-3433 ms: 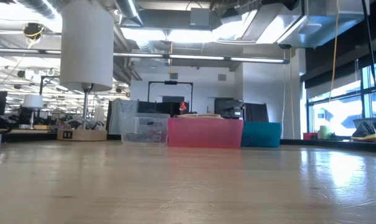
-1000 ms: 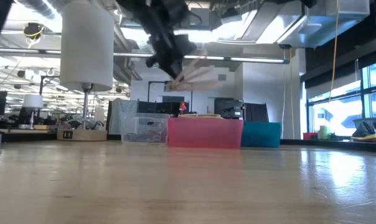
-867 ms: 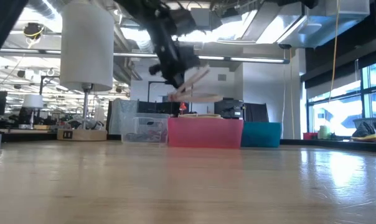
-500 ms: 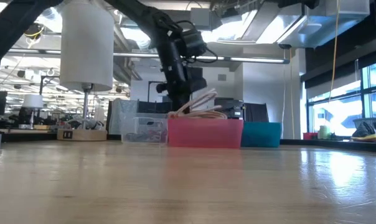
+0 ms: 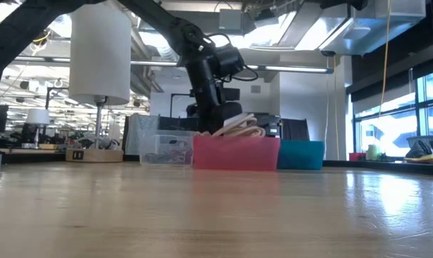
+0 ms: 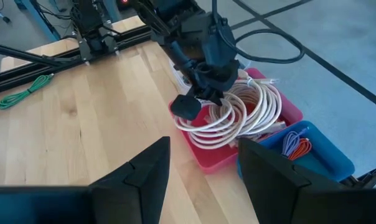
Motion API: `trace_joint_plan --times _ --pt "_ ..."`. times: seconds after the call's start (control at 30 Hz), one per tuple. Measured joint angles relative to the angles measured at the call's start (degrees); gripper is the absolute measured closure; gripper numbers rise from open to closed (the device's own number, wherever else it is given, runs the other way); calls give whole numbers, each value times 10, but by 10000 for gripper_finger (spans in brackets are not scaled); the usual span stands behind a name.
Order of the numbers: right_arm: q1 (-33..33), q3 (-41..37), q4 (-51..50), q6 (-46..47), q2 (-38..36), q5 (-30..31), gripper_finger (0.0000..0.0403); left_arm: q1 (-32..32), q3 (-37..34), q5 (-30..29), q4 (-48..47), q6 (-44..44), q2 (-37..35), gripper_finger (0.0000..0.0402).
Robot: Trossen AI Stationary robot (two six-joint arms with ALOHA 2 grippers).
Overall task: Pick & Place USB Port
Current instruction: Put the brown HDMI cable into the red bin, then put the green charger cable into the blue bin
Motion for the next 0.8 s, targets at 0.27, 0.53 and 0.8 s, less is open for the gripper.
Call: trace_joint_plan --times 0.27,0.53,0.8 --pt "0 0 0 1 0 -1 210 0 -1 -7 4 5 0 328" --pt "0 0 -2 0 0 -9 210 0 28 -35 -34 5 -3 263" --pt "0 0 -12 1 0 -9 210 -7 138 2 -149 -8 -4 250"
